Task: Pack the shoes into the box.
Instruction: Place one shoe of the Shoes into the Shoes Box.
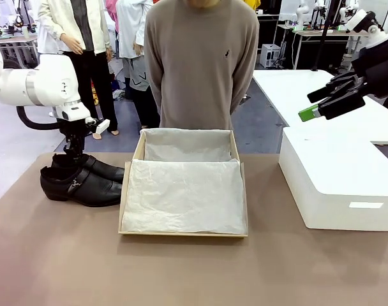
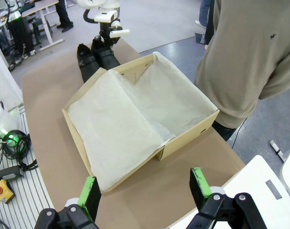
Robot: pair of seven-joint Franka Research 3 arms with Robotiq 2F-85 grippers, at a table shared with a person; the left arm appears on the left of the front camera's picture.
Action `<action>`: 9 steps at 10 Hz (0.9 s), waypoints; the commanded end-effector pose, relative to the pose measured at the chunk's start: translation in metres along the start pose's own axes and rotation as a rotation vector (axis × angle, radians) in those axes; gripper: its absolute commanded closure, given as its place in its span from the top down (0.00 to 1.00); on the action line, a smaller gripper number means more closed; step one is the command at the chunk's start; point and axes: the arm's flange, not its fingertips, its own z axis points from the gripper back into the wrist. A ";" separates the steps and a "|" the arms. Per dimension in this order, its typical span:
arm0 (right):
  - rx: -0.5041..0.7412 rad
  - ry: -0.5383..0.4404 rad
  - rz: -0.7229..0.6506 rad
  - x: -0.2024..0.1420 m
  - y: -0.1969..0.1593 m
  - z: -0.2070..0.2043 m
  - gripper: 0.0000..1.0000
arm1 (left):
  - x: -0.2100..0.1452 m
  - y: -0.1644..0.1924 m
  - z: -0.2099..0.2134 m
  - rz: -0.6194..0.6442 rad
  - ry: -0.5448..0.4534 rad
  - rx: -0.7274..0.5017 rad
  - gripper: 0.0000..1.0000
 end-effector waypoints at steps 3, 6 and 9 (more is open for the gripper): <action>0.015 -0.020 0.015 0.000 -0.002 -0.001 1.00 | -0.021 0.005 0.045 0.050 0.024 0.079 0.00; 0.015 -0.020 0.015 0.000 -0.002 -0.001 1.00 | -0.042 0.022 0.088 0.109 0.049 0.129 0.00; 0.015 -0.020 0.015 0.000 -0.002 -0.001 1.00 | -0.043 0.028 0.143 0.141 0.069 0.175 0.00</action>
